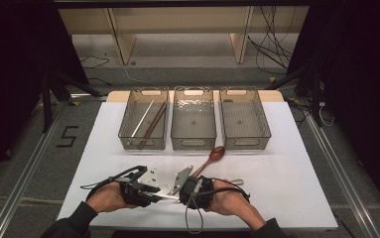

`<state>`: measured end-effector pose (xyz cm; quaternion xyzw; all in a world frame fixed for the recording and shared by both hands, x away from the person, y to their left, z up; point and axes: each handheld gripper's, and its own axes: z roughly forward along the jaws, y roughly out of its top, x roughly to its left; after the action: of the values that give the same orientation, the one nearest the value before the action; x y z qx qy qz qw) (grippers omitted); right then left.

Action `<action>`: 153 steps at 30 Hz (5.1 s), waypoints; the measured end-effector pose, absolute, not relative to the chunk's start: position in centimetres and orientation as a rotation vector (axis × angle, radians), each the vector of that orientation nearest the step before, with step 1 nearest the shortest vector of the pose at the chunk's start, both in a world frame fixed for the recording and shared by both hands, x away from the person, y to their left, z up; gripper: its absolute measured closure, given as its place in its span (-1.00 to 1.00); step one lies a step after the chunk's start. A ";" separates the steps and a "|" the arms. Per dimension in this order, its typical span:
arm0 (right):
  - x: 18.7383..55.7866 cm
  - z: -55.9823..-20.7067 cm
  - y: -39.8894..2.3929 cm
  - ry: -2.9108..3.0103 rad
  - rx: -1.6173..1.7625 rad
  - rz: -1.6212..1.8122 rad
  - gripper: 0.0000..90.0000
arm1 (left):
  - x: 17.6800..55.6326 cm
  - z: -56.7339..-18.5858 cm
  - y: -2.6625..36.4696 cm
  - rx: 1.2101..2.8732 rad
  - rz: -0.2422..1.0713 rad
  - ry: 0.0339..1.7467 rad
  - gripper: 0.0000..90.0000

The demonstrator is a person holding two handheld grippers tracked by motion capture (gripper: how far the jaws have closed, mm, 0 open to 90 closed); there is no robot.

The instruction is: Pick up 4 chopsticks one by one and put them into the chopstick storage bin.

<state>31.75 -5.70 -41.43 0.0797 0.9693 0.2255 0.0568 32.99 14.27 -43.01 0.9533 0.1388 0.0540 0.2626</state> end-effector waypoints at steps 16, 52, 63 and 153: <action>33.1 -40.5 -7.3 2.846 0.390 0.807 0.33 | 32.9 -43.0 14.5 2.607 0.106 0.347 0.83; 34.5 -40.3 -11.7 2.615 0.848 0.990 -0.29 | 36.2 -41.9 19.0 2.328 0.216 0.948 0.83; 34.2 -40.7 -12.8 2.604 0.870 0.992 -0.30 | 36.7 -41.5 19.5 2.279 0.241 0.996 0.83; 32.4 -41.1 -15.3 2.537 0.928 1.055 -0.40 | 52.1 -40.9 21.2 2.079 0.379 1.383 0.82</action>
<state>32.35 -15.28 -41.05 0.3176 0.8684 0.3612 0.1202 52.13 21.16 -40.88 0.7845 0.5217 0.1431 0.3032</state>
